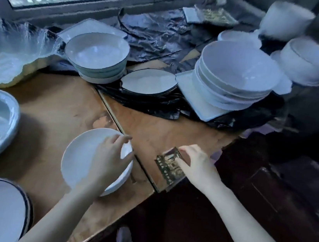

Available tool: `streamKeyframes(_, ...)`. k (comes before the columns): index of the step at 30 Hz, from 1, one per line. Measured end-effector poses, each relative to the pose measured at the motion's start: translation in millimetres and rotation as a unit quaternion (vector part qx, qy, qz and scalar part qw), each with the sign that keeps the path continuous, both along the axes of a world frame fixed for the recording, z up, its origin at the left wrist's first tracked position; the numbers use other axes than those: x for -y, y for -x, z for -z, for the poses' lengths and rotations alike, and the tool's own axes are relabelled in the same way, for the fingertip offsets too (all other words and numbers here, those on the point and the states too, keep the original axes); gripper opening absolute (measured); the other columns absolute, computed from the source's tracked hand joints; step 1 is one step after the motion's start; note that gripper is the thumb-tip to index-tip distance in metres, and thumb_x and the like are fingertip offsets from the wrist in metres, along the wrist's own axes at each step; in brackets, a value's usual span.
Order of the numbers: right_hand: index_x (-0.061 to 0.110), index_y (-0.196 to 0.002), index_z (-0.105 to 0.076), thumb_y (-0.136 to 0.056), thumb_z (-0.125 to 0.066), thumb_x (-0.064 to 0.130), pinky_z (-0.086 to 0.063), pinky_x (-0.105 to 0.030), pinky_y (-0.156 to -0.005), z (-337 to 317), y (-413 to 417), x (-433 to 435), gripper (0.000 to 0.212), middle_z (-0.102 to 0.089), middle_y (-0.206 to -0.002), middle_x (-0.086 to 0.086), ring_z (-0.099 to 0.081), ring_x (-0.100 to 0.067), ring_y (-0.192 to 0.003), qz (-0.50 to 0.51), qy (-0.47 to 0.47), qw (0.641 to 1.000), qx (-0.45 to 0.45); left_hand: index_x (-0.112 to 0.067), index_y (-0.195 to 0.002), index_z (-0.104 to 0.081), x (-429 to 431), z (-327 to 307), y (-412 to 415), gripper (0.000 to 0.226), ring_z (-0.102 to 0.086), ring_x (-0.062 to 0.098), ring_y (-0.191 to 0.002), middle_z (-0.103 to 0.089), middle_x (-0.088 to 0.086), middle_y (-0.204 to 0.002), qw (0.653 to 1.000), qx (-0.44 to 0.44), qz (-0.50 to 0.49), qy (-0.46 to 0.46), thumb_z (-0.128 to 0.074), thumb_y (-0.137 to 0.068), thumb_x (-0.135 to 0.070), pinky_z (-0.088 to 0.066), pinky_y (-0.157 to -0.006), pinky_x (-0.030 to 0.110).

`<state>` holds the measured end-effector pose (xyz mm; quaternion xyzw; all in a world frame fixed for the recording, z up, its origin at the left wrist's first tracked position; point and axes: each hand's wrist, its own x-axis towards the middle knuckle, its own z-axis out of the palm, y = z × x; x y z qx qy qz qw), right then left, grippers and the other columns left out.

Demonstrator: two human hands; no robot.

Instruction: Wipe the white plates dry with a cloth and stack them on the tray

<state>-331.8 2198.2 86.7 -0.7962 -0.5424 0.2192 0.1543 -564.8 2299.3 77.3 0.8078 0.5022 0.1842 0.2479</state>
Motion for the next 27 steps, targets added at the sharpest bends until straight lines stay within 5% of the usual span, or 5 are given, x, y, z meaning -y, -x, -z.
streamKeyframes(5, 0.024, -0.138, -0.053, -0.098, -0.056, 0.042, -0.047, -0.035, -0.093, -36.5, -75.1, 137.7, 0.044, -0.055, -0.131, 0.006, -0.051, -0.018, -0.119, 0.062, -0.001, 0.989, 0.130, -0.024, -0.127, -0.060, 64.7, -32.1, -118.8, 0.040, -0.054, 0.023, -0.115, -0.060, -0.003, -0.119, 0.961, -0.090, 0.234, -0.115, -0.063, -0.090, -0.039, -0.045, -0.095, 0.038)
streamKeyframes(13, 0.028, -0.142, -0.048, -0.100, -0.050, 0.047, -0.046, -0.033, -0.098, -69.8, -160.8, 453.1, 0.046, -0.054, -0.138, 0.009, -0.050, -0.016, -0.125, 0.310, 0.068, 0.924, 0.212, -0.026, -0.130, -0.055, 291.7, -69.4, -333.4, 0.041, -0.054, 0.021, -0.116, -0.062, -0.005, -0.120, 0.813, -0.085, 0.524, -0.239, -0.054, -0.091, -0.039, -0.039, -0.097, 0.034)
streamKeyframes(19, 0.030, -0.142, -0.045, -0.099, -0.049, 0.046, -0.040, -0.038, -0.103, -88.6, -133.1, 691.9, 0.046, -0.052, -0.140, 0.007, -0.046, -0.020, -0.130, 0.546, 0.108, 0.808, 0.193, -0.031, -0.124, -0.056, 538.0, -93.4, -433.6, 0.033, -0.054, 0.016, -0.114, -0.061, -0.010, -0.116, 0.648, -0.019, 0.710, -0.275, -0.052, -0.093, -0.040, -0.042, -0.097, 0.031)
streamKeyframes(27, 0.027, -0.141, -0.048, -0.099, -0.050, 0.044, -0.041, -0.035, -0.104, -86.9, 33.6, 919.2, 0.046, -0.052, -0.141, 0.006, -0.045, -0.020, -0.132, 0.788, 0.159, 0.582, 0.123, -0.030, -0.124, -0.060, 875.3, -106.9, -415.8, 0.034, -0.056, 0.015, -0.111, -0.063, -0.010, -0.116, 0.378, 0.055, 0.888, -0.257, -0.054, -0.092, -0.040, -0.045, -0.093, 0.034)
